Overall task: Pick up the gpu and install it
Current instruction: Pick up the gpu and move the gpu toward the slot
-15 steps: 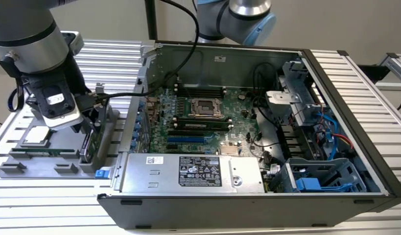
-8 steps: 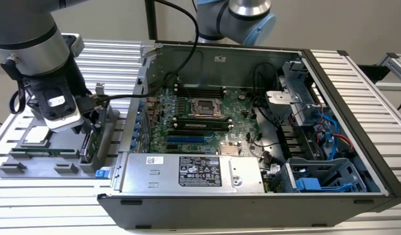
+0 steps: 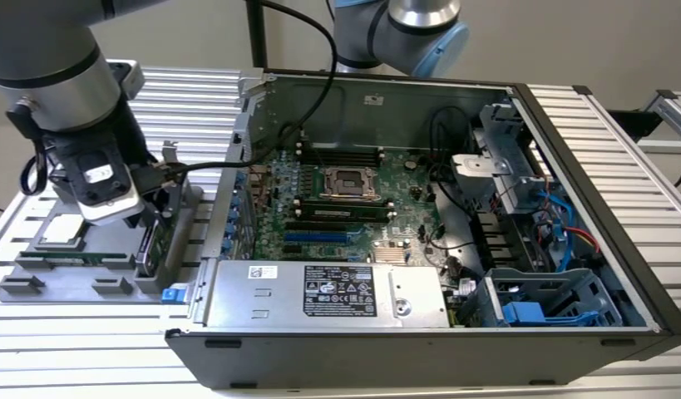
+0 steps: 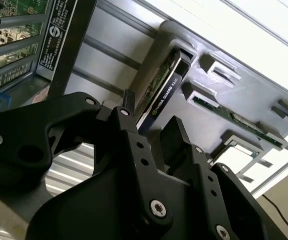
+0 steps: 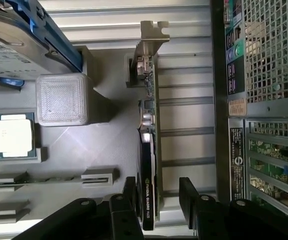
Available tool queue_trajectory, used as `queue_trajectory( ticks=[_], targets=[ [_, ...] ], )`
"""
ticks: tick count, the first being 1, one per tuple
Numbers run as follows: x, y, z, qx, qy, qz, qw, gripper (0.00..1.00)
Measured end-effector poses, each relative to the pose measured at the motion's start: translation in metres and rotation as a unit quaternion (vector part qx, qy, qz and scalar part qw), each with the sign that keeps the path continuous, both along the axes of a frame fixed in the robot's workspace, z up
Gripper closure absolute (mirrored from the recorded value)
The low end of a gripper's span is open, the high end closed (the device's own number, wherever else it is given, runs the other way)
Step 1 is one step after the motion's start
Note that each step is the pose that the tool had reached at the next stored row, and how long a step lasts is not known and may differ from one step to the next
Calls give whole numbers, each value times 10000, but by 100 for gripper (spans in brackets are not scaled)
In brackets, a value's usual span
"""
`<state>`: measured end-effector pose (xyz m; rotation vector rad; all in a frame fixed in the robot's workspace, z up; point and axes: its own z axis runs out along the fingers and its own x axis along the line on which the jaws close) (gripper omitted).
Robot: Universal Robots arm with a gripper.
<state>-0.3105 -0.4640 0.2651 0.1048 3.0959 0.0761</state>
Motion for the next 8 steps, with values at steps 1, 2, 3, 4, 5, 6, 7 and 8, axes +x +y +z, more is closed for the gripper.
queue_trajectory(
  ticks=[1, 2, 3, 4, 5, 6, 7, 8],
  targets=[
    [0, 6, -5, 0, 0, 0, 10000, 0],
    [0, 12, -10, 0, 0, 0, 10000, 0],
    [0, 17, -14, 0, 0, 0, 10000, 0],
    [0, 22, -19, 0, 0, 0, 10000, 0],
    [0, 26, -23, 0, 0, 0, 10000, 0],
    [0, 31, -28, 0, 0, 0, 10000, 0],
    [0, 34, -32, 0, 1, 0, 10000, 0],
    [0, 38, -37, 0, 0, 1, 10000, 0]
  ],
)
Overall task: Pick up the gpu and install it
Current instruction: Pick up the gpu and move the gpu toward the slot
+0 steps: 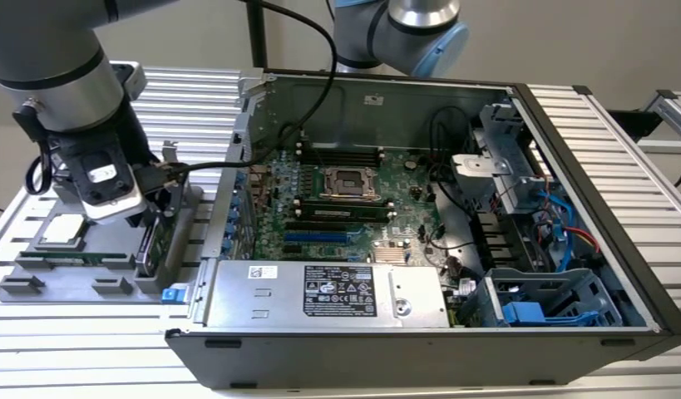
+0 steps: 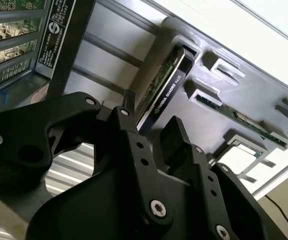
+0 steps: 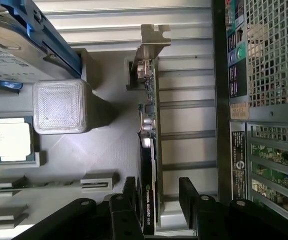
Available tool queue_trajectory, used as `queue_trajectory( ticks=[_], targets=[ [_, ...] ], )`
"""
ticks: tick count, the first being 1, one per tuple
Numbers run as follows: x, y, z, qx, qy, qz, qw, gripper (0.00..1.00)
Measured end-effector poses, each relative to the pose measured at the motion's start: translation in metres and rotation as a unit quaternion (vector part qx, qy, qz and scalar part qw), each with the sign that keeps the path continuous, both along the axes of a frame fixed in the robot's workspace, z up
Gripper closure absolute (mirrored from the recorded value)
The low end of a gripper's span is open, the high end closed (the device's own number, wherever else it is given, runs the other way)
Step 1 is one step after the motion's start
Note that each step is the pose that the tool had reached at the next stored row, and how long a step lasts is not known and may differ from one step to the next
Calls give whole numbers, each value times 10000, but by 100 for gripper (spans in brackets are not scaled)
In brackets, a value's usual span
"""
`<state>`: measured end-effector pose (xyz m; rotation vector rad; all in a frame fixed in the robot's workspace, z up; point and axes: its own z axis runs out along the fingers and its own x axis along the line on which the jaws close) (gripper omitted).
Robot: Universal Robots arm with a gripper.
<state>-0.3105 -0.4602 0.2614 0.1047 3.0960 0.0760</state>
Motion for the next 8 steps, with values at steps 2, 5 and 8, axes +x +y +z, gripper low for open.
queue_trajectory(
  ticks=[2, 5, 8],
  targets=[
    [-1, 7, -9, 0, 0, -1, 10000, 0],
    [-2, 16, -23, 0, 0, -1, 10000, 0],
    [-4, 23, -37, 0, 0, -1, 10000, 0]
  ],
)
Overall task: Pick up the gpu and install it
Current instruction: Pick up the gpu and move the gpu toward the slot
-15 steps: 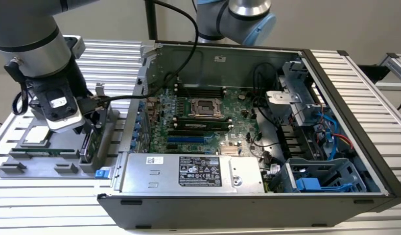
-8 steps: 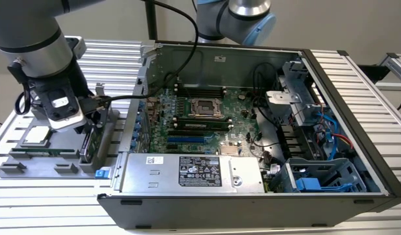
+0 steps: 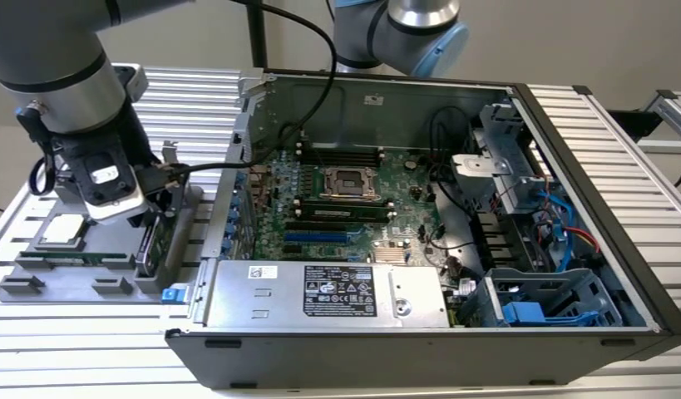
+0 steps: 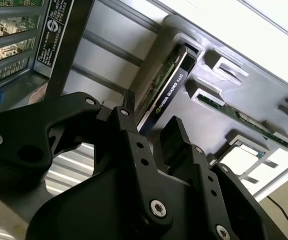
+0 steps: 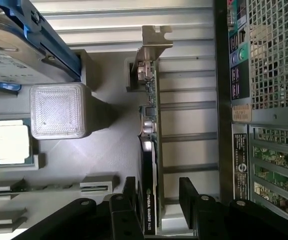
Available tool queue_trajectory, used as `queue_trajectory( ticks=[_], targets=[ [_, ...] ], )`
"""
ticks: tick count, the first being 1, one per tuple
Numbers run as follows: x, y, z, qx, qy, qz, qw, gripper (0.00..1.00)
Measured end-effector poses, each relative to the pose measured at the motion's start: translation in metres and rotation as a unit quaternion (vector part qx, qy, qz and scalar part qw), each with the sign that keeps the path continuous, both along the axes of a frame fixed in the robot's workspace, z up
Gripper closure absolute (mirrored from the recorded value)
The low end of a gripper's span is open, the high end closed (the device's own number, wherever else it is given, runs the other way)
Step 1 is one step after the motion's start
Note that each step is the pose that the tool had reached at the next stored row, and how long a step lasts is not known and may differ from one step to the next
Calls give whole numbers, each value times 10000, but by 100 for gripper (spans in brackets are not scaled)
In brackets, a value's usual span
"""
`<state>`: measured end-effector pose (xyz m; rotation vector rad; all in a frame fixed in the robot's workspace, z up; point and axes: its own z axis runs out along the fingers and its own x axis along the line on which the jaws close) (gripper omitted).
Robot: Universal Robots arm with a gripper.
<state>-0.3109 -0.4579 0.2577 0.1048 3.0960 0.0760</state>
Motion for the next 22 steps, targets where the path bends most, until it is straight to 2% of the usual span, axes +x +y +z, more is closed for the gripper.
queue_trajectory(
  ticks=[22],
  targets=[
    [-4, 20, -74, 0, 0, 0, 10000, 0]
  ],
)
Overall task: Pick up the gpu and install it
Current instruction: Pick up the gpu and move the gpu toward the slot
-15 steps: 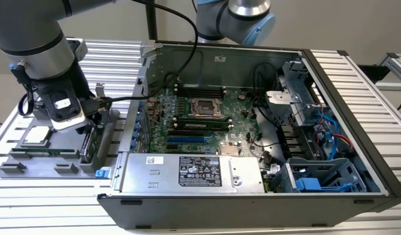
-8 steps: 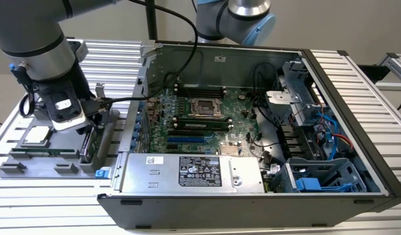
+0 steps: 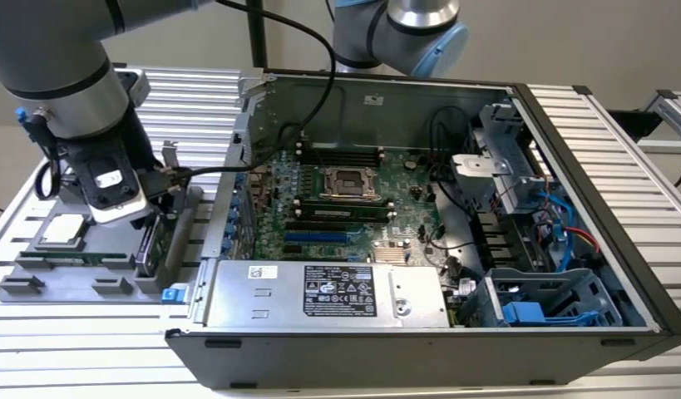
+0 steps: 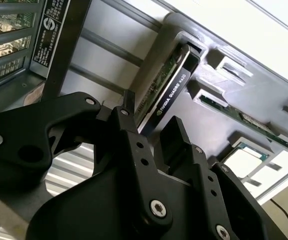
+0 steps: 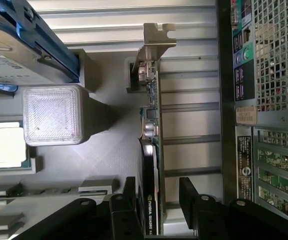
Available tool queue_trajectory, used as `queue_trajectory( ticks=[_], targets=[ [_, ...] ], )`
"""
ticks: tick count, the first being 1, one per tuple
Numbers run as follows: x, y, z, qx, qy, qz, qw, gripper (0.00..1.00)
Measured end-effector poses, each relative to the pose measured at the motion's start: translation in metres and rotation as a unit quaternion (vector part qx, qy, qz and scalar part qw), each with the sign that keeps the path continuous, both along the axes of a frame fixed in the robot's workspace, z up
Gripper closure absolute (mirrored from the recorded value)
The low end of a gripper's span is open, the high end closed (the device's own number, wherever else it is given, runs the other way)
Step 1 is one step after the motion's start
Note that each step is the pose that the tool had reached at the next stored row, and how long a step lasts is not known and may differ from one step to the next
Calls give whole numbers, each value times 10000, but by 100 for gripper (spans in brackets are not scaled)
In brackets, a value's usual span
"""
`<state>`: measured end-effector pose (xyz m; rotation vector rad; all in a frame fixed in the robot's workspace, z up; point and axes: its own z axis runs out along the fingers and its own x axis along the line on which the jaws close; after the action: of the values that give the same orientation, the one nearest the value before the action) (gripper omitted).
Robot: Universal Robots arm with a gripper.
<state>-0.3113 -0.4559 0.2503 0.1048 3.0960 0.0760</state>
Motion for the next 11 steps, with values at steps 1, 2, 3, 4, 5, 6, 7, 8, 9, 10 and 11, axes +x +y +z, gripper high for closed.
queue_trajectory(
  ticks=[1, 2, 3, 4, 5, 6, 7, 8, 9, 10, 11],
  targets=[
    [0, 0, -3, 0, 0, 0, 10000, 0],
    [0, 0, -5, 0, 0, 0, 10000, 0],
    [0, 1, -7, 0, 0, 0, 10000, 0],
    [0, 1, -7, 0, 0, 0, 10000, 0],
    [0, 1, -8, 0, 0, 0, 10000, 0],
    [0, 1, -9, 0, 0, 0, 10000, 0],
    [0, 1, -9, 0, 0, 0, 10000, 0],
    [0, 1, -9, 0, 0, 0, 10000, 0],
    [0, 1, -10, 0, 0, 0, 10000, 0],
    [0, 1, -12, 0, 0, 0, 10000, 0],
    [0, 1, -15, 1, -1, 0, 10000, 0]
  ],
)
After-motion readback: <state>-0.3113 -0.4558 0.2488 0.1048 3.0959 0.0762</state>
